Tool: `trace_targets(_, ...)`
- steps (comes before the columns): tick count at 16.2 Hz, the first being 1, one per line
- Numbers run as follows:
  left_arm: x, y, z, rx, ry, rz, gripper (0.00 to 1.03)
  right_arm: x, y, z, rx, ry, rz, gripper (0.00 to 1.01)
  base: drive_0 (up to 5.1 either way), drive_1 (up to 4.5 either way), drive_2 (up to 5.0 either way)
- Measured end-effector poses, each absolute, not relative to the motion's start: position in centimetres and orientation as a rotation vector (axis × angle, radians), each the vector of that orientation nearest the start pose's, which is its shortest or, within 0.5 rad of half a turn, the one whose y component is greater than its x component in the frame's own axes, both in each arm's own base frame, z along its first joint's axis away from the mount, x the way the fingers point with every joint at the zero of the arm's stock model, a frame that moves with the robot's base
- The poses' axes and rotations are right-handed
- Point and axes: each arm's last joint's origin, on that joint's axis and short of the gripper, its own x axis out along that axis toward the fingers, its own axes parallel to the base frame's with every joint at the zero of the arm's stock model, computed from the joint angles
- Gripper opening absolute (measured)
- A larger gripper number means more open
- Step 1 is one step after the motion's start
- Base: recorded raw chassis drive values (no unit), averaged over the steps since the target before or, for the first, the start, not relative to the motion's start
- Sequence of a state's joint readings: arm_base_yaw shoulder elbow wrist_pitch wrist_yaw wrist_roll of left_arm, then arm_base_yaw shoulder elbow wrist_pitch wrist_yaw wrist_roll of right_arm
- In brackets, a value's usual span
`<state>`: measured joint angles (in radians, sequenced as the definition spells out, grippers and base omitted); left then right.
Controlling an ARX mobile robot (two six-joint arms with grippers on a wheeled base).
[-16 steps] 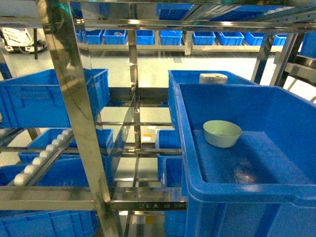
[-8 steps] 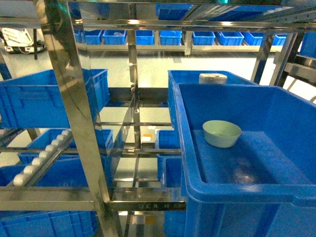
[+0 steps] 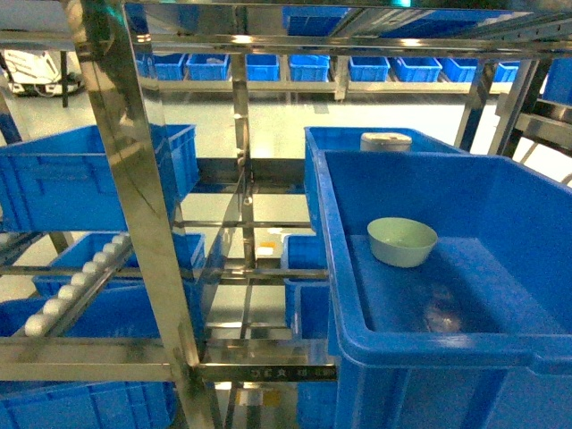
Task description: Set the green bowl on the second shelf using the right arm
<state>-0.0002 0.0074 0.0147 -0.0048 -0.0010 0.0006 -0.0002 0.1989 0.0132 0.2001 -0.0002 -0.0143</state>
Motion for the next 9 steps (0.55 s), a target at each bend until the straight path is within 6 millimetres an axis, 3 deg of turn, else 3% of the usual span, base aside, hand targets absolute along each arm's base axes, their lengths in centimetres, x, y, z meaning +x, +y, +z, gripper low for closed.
trace_targets(8, 9.7, 0.0, 16.8, 0.001, -0.003, 0.001, 0.98, 9.7, 0.0, 16.7, -0.015, -0.004, 0.0, 0.04, 0.0, 0.0, 0.0)
trace_targets(9, 9.7, 0.0, 16.8, 0.001, -0.003, 0.001, 0.98, 9.7, 0.0, 16.7, -0.014, -0.004, 0.0, 0.31, 0.0, 0.0, 0.0)
